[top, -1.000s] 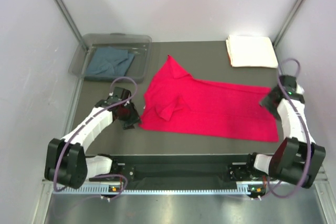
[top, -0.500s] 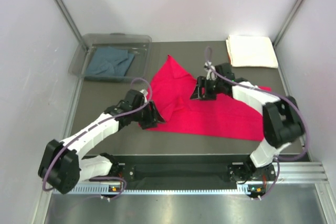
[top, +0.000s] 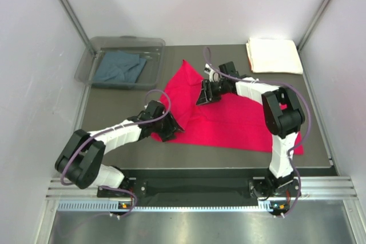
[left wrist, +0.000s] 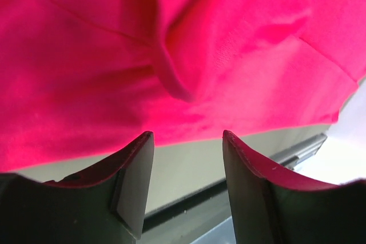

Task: Fold and stack the t-shirts
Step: Fold the tshirt

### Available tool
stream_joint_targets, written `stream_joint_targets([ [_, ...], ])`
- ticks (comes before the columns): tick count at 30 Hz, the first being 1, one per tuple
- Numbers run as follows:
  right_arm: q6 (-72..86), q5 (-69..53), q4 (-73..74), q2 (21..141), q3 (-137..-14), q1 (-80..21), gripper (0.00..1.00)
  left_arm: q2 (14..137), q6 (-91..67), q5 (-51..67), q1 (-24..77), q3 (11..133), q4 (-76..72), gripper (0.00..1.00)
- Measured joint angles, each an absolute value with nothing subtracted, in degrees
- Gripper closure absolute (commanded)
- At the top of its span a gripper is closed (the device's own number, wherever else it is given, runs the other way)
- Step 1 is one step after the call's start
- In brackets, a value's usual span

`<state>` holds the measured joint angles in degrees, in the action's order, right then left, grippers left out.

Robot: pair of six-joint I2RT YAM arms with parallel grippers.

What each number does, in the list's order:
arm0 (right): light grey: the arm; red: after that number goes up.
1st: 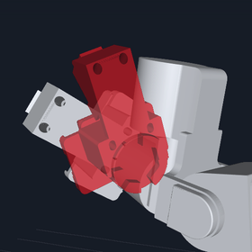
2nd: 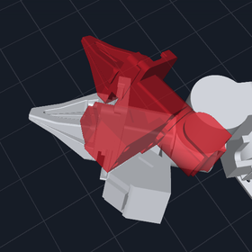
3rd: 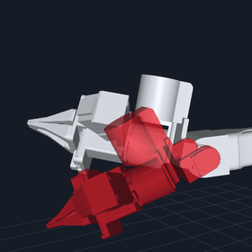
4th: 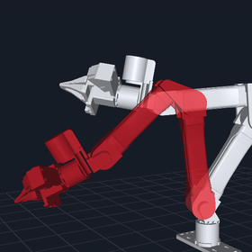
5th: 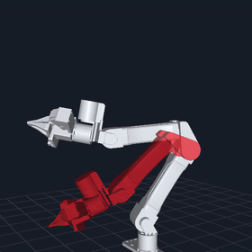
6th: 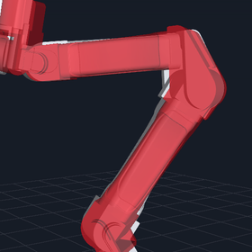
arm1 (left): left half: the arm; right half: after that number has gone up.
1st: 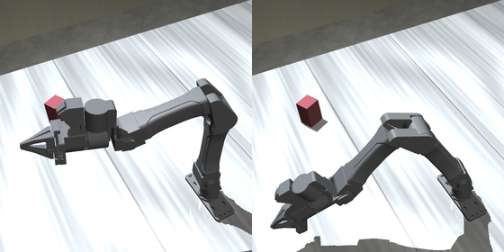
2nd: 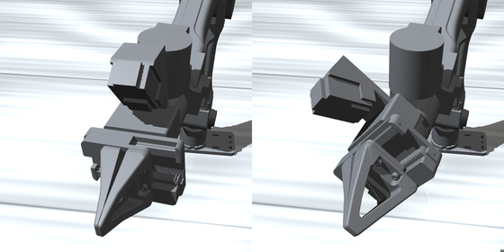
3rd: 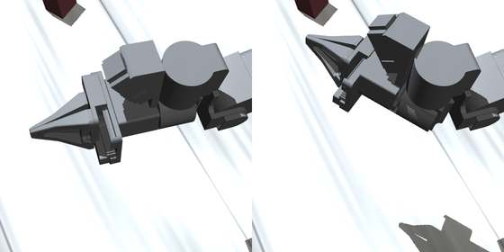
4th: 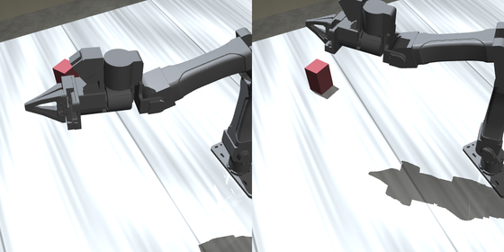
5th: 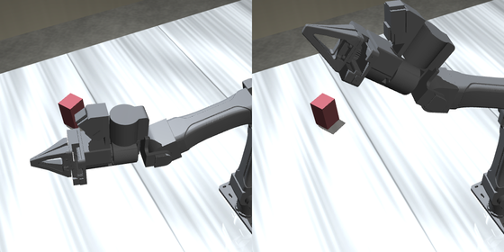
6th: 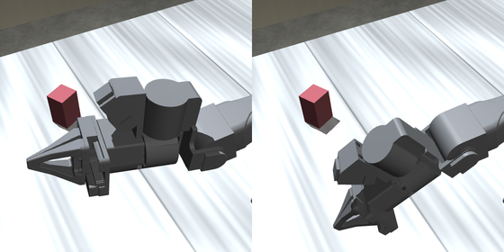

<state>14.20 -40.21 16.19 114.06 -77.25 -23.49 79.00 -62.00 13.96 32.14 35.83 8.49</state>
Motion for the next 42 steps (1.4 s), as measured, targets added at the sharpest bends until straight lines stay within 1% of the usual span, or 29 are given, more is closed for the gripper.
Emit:
stream_joint_targets([
  [3, 13.52, -40.69, 15.92, 115.74, -77.97, -23.51, 0.46, 81.30, -62.94, 13.26, 31.99, 36.05, 7.64, 0.44],
  [5, 13.47, -41.15, 15.84, 117.16, -78.67, -23.53, 0.46, 82.43, -63.18, 12.82, 31.94, 36.40, 7.57, 0.44],
  [7, 13.50, -41.69, 15.79, 118.54, -79.59, -23.53, 0.48, 83.46, -63.53, 12.56, 31.81, 36.64, 6.81, 0.45],
  [16, 13.50, -43.51, 15.77, 122.17, -82.00, -23.64, 0.51, 86.91, -65.98, 12.97, 30.11, 37.63, 2.59, 0.51],
  [17, 13.52, -43.70, 15.88, 122.45, -82.21, -23.73, 0.52, 87.48, -66.15, 13.02, 29.87, 37.89, 2.13, 0.53],
  [18, 13.52, -43.79, 15.90, 122.67, -82.52, -23.83, 0.57, 88.01, -66.35, 13.04, 29.61, 38.20, 1.78, 0.55],
  [19, 13.52, -43.79, 15.84, 122.83, -82.76, -23.92, 0.59, 88.66, -66.50, 13.04, 29.32, 38.63, 1.48, 0.58],
  [20, 13.52, -43.86, 15.88, 123.11, -83.22, -24.10, 0.61, 89.23, -66.61, 13.06, 29.12, 39.05, 1.21, 0.67],
  [21, 13.58, -43.88, 15.90, 123.42, -83.70, -24.21, 0.65, 90.00, -66.94, 13.06, 28.82, 39.62, 1.02, 0.75],
  [22, 13.61, -43.88, 15.84, 123.85, -84.20, -24.34, 0.67, 90.59, -67.11, 13.08, 28.62, 40.12, 0.93, 0.80],
  [23, 13.63, -43.88, 15.81, 124.16, -84.53, -24.40, 0.69, 91.20, -67.22, 13.10, 28.47, 40.60, 0.69, 0.88],
  [25, 13.82, -43.81, 15.92, 124.62, -84.77, -24.49, 0.80, 91.92, -67.46, 13.17, 28.14, 41.58, 0.51, 0.99],
  [26, 14.04, -43.81, 15.88, 124.73, -84.88, -24.51, 0.87, 92.01, -67.51, 13.17, 28.05, 41.98, 0.49, 1.00],
  [27, 14.11, -43.75, 15.90, 124.79, -84.93, -24.51, 1.00, 92.03, -67.55, 13.17, 27.86, 42.48, 0.54, 1.00],
  [32, 15.18, -41.52, 16.01, 124.81, -85.21, -24.53, 1.00, 91.92, -67.83, 13.47, 26.41, 44.29, 0.30, 1.00],
  [42, 16.56, -34.33, 15.70, 123.04, -83.64, -24.56, 1.00, 92.51, -68.27, 16.67, 19.84, 46.24, 0.01, 1.00],
])
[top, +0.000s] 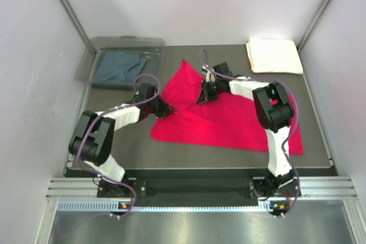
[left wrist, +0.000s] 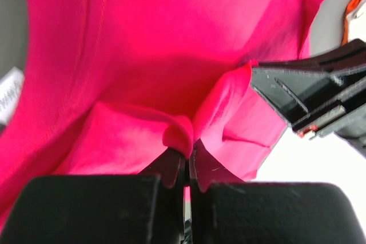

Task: Fold and stack the t-shirts
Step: Fold the tshirt

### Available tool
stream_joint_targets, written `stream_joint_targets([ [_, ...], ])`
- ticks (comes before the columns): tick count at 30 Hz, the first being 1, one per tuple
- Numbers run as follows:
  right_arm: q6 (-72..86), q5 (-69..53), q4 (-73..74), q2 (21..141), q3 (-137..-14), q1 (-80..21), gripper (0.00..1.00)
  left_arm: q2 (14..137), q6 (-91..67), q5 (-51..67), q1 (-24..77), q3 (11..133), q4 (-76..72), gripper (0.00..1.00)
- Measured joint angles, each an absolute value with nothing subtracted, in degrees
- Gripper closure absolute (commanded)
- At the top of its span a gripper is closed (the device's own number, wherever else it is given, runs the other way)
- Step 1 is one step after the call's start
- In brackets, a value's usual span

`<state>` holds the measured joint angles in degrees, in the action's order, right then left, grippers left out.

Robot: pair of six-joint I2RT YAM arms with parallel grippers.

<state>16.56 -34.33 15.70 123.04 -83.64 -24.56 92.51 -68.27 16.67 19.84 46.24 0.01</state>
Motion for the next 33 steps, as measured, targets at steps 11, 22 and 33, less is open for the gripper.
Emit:
stream_joint_targets([
  [11, 17.17, -26.72, 15.62, 121.78, -83.64, -24.58, 1.00, 105.78, -65.78, 24.27, 16.62, 56.36, 0.23, 0.73],
  [22, 19.33, -11.92, 16.21, 115.18, -79.77, -24.08, 0.40, 99.37, -54.70, 20.49, 16.10, 61.52, 12.84, 0.32],
  [33, 21.28, -12.49, 19.55, 104.88, -73.82, -23.38, 0.44, 81.78, -41.60, 18.44, 16.73, 57.21, 15.25, 0.47],
])
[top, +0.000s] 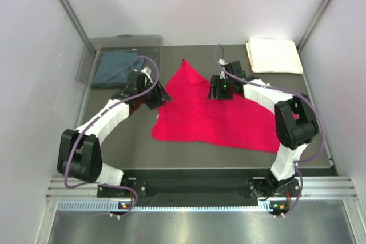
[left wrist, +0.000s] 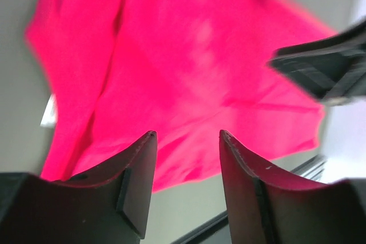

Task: Fold and stack the t-shirts
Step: Fold the tshirt

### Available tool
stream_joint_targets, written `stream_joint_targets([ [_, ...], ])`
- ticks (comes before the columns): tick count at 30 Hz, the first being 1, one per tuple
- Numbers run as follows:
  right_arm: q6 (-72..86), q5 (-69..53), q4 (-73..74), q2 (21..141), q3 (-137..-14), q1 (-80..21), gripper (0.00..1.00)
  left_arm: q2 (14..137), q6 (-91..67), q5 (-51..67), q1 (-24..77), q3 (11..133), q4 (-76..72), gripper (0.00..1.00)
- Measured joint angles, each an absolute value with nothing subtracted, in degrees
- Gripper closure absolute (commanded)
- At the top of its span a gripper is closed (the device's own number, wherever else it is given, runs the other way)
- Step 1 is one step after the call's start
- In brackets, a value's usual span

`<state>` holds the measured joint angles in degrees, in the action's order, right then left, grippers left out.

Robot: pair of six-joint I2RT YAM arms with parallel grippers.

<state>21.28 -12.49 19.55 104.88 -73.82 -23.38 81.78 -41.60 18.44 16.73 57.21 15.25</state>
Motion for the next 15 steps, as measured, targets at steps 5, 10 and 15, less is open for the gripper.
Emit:
stream_joint_targets([
  [5, 22.81, -12.40, 21.54, 100.38, -65.49, -22.26, 0.56, 84.01, -39.64, 19.59, 17.28, 49.93, 18.31, 0.47],
  [10, 24.32, -8.19, 25.78, 97.54, -59.46, -18.17, 0.63, 87.09, -38.96, 14.26, 17.45, 47.92, 22.83, 0.44],
  [15, 27.09, -3.03, 27.44, 89.01, -49.23, -12.86, 0.56, 84.40, -40.45, 10.15, 17.47, 43.42, 23.83, 0.43],
])
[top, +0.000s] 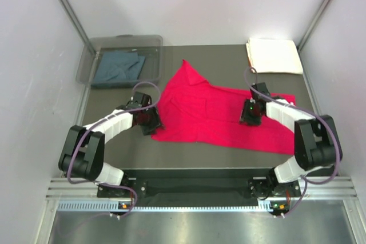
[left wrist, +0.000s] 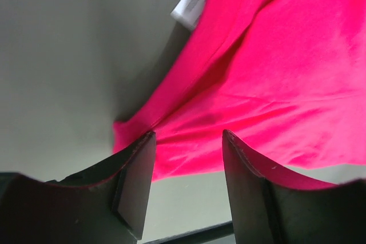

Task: Fold and stack the t-shirts
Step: Fold the tshirt

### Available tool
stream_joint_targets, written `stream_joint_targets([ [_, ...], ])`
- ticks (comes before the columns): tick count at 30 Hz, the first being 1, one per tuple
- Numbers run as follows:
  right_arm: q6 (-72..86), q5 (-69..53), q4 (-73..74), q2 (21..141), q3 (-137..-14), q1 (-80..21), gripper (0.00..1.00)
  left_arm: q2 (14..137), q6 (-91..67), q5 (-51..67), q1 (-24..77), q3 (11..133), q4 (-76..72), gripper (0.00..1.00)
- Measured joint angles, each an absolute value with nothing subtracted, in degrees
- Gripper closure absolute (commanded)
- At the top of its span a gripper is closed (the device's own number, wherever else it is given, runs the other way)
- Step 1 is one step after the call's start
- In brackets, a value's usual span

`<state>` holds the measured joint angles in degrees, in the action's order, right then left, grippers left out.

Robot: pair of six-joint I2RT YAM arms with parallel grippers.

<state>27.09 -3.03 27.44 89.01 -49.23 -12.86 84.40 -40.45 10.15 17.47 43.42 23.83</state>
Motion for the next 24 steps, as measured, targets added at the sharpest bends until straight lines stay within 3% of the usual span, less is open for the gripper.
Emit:
stream_joint_targets([
  [6, 28.75, 0.32, 30.33, 77.49, -41.10, -10.22, 0.41, 77.82, -41.36, 7.44, 17.78, 39.70, 27.22, 0.44],
  [9, 28.56, 0.95, 31.59, 73.36, -41.89, -6.90, 0.32, 72.66, -38.94, 6.33, 18.44, 40.97, 33.58, 0.35],
  [13, 28.86, -0.14, 30.92, 74.70, -48.58, 1.39, 0.27, 71.44, -35.53, 8.36, 19.20, 52.64, 35.66, 0.22],
  [16, 30.85, -1.39, 28.40, 79.96, -55.61, 7.25, 0.23, 78.04, -33.21, 11.27, 19.27, 65.25, 29.98, 0.18],
  [18, 32.45, -2.22, 25.93, 83.40, -58.54, 9.65, 0.23, 84.77, -31.51, 12.34, 19.27, 73.34, 25.41, 0.21],
  [24, 38.28, -6.26, 20.45, 88.49, -59.02, 15.31, 0.29, 111.79, -25.12, 16.36, 18.52, 96.79, 14.63, 0.43],
])
